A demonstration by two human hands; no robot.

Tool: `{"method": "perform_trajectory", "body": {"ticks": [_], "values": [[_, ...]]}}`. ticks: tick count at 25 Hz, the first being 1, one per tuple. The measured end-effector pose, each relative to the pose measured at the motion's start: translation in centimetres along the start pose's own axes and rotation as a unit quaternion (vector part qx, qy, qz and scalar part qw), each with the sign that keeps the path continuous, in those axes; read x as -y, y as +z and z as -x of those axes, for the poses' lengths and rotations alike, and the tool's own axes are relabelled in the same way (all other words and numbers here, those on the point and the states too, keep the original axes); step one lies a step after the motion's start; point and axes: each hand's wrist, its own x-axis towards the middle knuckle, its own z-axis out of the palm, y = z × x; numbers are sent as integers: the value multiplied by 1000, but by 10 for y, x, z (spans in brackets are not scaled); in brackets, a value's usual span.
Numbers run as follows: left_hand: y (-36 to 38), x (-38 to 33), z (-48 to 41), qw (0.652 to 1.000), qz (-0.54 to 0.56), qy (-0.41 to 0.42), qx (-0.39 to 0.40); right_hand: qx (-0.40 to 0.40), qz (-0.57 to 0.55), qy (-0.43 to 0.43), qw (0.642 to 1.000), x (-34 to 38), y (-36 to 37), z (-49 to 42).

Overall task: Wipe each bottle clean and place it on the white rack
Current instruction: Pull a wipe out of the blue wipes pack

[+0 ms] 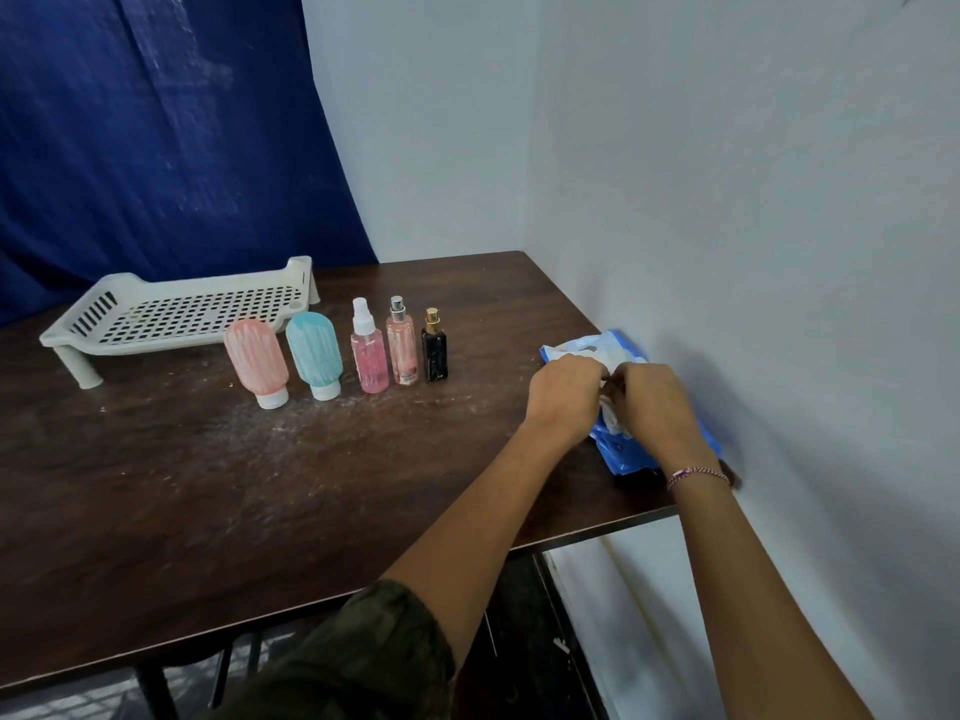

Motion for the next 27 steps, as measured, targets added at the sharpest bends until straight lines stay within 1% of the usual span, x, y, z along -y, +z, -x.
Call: {"method": "perform_trajectory", "body": {"ticks": [1,2,5,9,11,13,16,19,21,23,27], "values": [[-2,0,0,1000,9,-6,3,-67,-29,-16,997,-4,6,3],[-1,0,-1,1000,21,-7,2,-98,-53,-23,994,-7,8,5],[-4,0,-5,999,50,-14,-5,-133,-99,-28,986,-11,6,0],[-11,-1,-11,995,69,-12,-69,-255,-129,-42,957,-14,-2,-3],[-16,-1,-12,992,73,-6,-105,-303,-156,-55,939,-11,-9,-3],[-24,1,-10,988,86,-2,-132,-333,-169,-74,925,-5,-15,0],[-35,6,-7,982,104,7,-160,-350,-175,-87,916,3,-19,5],[-46,13,1,976,122,13,-179,-349,-204,-89,911,9,-23,10],[-52,18,7,973,142,19,-183,-322,-264,-89,905,14,-29,15],[-59,25,14,969,162,18,-187,-269,-321,-89,903,20,-34,20],[-71,47,29,957,230,-13,-179,-116,-405,-82,903,34,-39,32]]}}
